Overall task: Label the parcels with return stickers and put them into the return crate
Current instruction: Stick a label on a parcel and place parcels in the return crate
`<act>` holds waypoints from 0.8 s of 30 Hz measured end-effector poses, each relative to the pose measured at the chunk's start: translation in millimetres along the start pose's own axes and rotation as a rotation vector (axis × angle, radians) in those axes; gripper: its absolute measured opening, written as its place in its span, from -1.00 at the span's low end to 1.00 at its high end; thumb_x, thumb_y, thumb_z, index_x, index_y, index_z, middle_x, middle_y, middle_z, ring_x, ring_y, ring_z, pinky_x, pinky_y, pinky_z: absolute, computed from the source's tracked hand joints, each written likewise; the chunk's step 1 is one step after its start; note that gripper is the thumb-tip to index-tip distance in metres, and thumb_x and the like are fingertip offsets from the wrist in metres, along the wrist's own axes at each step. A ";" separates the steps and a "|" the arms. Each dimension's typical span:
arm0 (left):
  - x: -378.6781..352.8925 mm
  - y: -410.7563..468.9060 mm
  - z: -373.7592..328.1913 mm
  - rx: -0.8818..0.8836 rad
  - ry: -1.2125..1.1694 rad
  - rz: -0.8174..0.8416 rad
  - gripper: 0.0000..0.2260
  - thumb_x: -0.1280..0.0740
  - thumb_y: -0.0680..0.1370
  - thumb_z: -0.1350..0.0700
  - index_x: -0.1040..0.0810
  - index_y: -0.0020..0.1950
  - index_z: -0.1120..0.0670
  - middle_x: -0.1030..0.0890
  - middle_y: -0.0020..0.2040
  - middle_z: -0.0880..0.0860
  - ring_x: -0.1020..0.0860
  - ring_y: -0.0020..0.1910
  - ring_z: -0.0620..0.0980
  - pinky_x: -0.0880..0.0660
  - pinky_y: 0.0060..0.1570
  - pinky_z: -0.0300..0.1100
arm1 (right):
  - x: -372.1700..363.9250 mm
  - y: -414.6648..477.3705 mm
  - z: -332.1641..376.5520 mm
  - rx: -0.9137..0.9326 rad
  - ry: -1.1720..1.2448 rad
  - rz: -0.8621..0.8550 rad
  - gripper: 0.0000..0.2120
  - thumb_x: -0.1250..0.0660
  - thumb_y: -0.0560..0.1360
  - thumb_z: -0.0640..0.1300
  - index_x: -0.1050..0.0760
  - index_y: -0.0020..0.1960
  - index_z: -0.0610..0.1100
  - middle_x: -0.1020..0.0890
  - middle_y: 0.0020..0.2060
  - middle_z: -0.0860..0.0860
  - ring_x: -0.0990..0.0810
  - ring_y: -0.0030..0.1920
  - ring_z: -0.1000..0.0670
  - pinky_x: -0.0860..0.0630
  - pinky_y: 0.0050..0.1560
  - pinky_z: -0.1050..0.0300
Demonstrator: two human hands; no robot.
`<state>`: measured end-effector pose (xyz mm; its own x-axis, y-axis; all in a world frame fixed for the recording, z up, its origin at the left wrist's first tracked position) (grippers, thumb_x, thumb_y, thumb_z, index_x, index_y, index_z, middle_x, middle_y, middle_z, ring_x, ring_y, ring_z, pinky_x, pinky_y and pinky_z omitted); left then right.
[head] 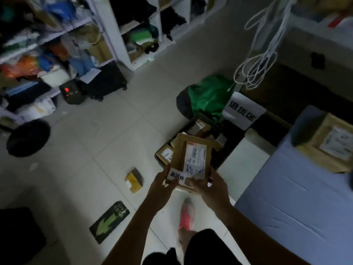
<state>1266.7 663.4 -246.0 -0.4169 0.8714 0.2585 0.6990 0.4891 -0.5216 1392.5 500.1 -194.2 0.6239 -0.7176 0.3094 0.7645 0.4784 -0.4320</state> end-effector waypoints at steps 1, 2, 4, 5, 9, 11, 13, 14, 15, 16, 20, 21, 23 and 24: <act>4.9 28.2 -1.1 0.007 0.034 0.032 -0.37 -0.36 0.45 -0.38 -0.37 0.48 -0.26 -0.59 0.29 -0.09 -0.57 0.27 -0.10 -0.58 0.23 -0.02 | -1.5 21.6 1.8 -0.019 0.013 -0.007 -0.61 -0.59 0.43 -0.06 -0.56 0.20 0.06 -0.66 -0.07 0.28 -0.58 -0.15 0.48 -0.45 -0.26 0.56; 8.4 53.6 -6.7 0.003 0.069 0.065 -0.35 -0.36 0.44 -0.38 -0.36 0.50 -0.25 -0.59 0.30 -0.10 -0.56 0.27 -0.11 -0.56 0.25 0.00 | -2.3 42.3 4.6 -0.035 0.014 -0.019 -0.59 -0.57 0.44 -0.04 -0.54 0.23 0.10 -0.66 -0.05 0.29 -0.61 -0.13 0.44 -0.47 -0.25 0.53; 14.1 95.8 -28.9 -0.021 0.133 0.110 -0.43 -0.39 0.51 -0.29 -0.41 0.48 -0.18 -0.59 0.28 -0.10 -0.57 0.24 -0.11 -0.56 0.24 -0.03 | -2.5 80.7 9.4 -0.080 0.003 -0.028 -0.59 -0.53 0.47 0.01 -0.50 0.27 0.19 -0.68 0.02 0.27 -0.65 0.00 0.29 -0.52 -0.17 0.44; 17.0 119.2 -34.8 -0.027 0.166 0.130 -0.49 -0.40 0.54 -0.22 -0.44 0.46 -0.13 -0.60 0.26 -0.09 -0.58 0.22 -0.09 -0.57 0.20 -0.04 | -2.5 99.4 9.6 -0.110 0.023 -0.034 -0.58 -0.52 0.47 0.01 -0.50 0.28 0.19 -0.69 0.05 0.26 -0.66 0.04 0.22 -0.55 -0.09 0.37; 18.5 224.9 -53.5 -0.039 0.275 0.302 -0.63 -0.40 0.56 -0.14 -0.54 0.32 -0.06 -0.66 0.16 -0.08 -0.65 0.11 -0.13 -0.60 -0.05 -0.30 | -12.5 184.7 -3.9 -0.212 0.179 -0.064 -0.45 -0.59 0.41 0.02 -0.48 0.33 0.20 -0.69 0.10 0.25 -0.69 0.07 0.19 -0.66 0.11 0.10; 12.4 282.0 -58.9 -0.067 0.297 0.378 -0.76 -0.42 0.58 -0.06 -0.56 0.24 -0.15 -0.70 0.10 -0.09 -0.67 0.02 -0.19 -0.63 -0.05 -0.27 | -19.7 230.7 -22.7 -0.242 0.231 -0.113 -0.40 -0.61 0.39 0.04 -0.45 0.36 0.22 -0.69 0.13 0.23 -0.69 0.11 0.16 -0.66 0.13 0.00; -0.1 339.2 -57.2 -0.078 0.308 0.466 -0.75 -0.39 0.61 0.04 -0.51 0.23 -0.25 -0.71 0.08 -0.10 -0.68 0.01 -0.19 -0.66 -0.02 -0.16 | -25.8 276.1 -49.3 -0.266 0.268 -0.201 -0.34 -0.62 0.38 0.03 -0.44 0.39 0.22 -0.68 0.14 0.22 -0.68 0.12 0.15 -0.66 0.12 0.03; -7.2 367.8 -52.2 -0.080 0.316 0.499 -0.72 -0.38 0.62 0.07 -0.49 0.24 -0.27 -0.70 0.09 -0.12 -0.68 0.04 -0.18 -0.66 0.01 -0.14 | -28.3 299.5 -64.7 -0.276 0.283 -0.243 -0.33 -0.63 0.38 0.03 -0.43 0.40 0.21 -0.68 0.14 0.21 -0.68 0.13 0.15 -0.66 0.11 0.04; -15.1 396.0 -46.1 -0.085 0.315 0.526 -0.71 -0.37 0.63 0.08 -0.48 0.24 -0.28 -0.70 0.09 -0.14 -0.67 0.07 -0.17 -0.65 0.05 -0.15 | -30.2 323.9 -80.8 -0.286 0.287 -0.278 -0.33 -0.63 0.39 0.02 -0.43 0.42 0.20 -0.68 0.15 0.21 -0.68 0.13 0.13 -0.67 0.10 0.02; -24.4 424.7 -39.1 -0.095 0.319 0.546 -0.70 -0.35 0.64 0.10 -0.47 0.24 -0.30 -0.69 0.09 -0.15 -0.66 0.09 -0.18 -0.63 0.06 -0.19 | -32.3 348.9 -98.0 -0.293 0.288 -0.301 -0.34 -0.61 0.41 0.01 -0.43 0.43 0.19 -0.68 0.16 0.21 -0.68 0.14 0.12 -0.67 0.10 0.01; -61.6 529.9 -1.4 -0.138 0.357 0.576 -0.77 -0.28 0.67 0.10 -0.49 0.22 -0.22 -0.67 0.11 -0.11 -0.66 0.06 -0.19 -0.62 -0.03 -0.22 | -36.1 444.2 -161.1 -0.276 0.310 -0.332 -0.44 -0.53 0.49 -0.02 -0.44 0.43 0.15 -0.67 0.16 0.20 -0.67 0.12 0.16 -0.66 0.02 0.13; -69.5 553.6 9.9 -0.161 0.375 0.579 -0.80 -0.29 0.66 0.09 -0.50 0.24 -0.16 -0.67 0.11 -0.08 -0.67 0.06 -0.16 -0.64 -0.02 -0.16 | -37.0 467.4 -175.4 -0.258 0.303 -0.327 -0.46 -0.52 0.50 -0.02 -0.44 0.43 0.15 -0.67 0.16 0.19 -0.67 0.13 0.16 -0.65 0.05 0.11; -84.6 595.5 35.7 -0.185 0.407 0.575 -0.78 -0.30 0.65 0.06 -0.49 0.30 -0.04 -0.67 0.12 -0.03 -0.69 0.05 -0.09 -0.67 -0.03 -0.05 | -40.4 508.2 -207.8 -0.240 0.302 -0.328 -0.43 -0.52 0.49 -0.02 -0.43 0.45 0.12 -0.67 0.19 0.17 -0.67 0.15 0.13 -0.65 0.13 0.02; -91.1 612.4 48.1 -0.180 0.411 0.563 -0.75 -0.30 0.65 0.06 -0.48 0.33 -0.03 -0.67 0.13 -0.03 -0.69 0.04 -0.08 -0.68 -0.04 -0.03 | -43.7 524.6 -224.2 -0.240 0.300 -0.332 -0.42 -0.52 0.49 -0.03 -0.43 0.45 0.11 -0.66 0.20 0.15 -0.67 0.16 0.12 -0.64 0.16 -0.01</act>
<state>1704.7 881.8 -628.1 0.2630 0.9192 0.2929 0.8429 -0.0713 -0.5333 1729.9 669.0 -624.3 0.2527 -0.9420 0.2207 0.8329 0.0958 -0.5450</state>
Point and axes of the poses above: each hand's wrist, its own y-axis towards the middle knuckle, its own x-axis out of the back of the hand, z = x × y, the point moved 7 cm from there along y, towards the middle knuckle
